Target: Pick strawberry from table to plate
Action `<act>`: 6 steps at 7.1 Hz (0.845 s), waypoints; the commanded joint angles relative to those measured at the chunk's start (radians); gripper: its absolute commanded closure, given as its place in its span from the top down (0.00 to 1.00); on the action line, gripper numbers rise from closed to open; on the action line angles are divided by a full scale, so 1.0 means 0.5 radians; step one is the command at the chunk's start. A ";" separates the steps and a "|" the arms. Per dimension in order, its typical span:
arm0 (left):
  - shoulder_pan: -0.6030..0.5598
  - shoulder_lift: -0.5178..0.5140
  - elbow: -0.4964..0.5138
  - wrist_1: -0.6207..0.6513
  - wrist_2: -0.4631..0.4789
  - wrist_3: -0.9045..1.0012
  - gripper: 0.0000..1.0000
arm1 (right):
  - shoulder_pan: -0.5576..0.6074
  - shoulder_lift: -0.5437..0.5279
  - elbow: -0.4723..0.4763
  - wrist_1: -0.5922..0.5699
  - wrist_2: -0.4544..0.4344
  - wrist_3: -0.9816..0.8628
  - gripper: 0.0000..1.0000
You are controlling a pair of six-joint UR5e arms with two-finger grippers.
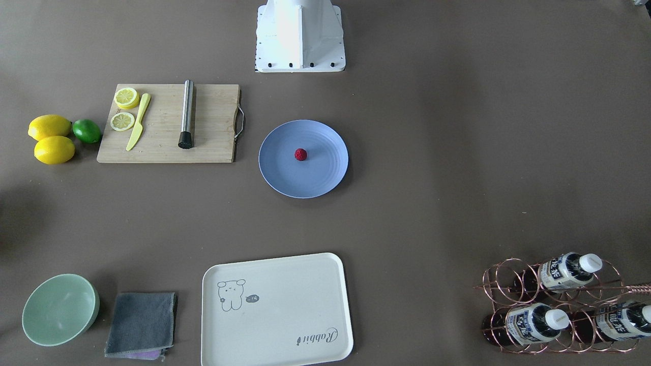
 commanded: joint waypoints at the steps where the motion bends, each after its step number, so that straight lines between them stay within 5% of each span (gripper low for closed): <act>1: -0.015 -0.006 -0.012 -0.008 0.043 -0.006 0.97 | 0.000 -0.008 -0.013 0.003 -0.009 0.000 1.00; 6: -0.064 -0.003 -0.103 -0.005 0.069 -0.003 0.97 | -0.070 0.001 -0.028 0.009 -0.040 0.000 1.00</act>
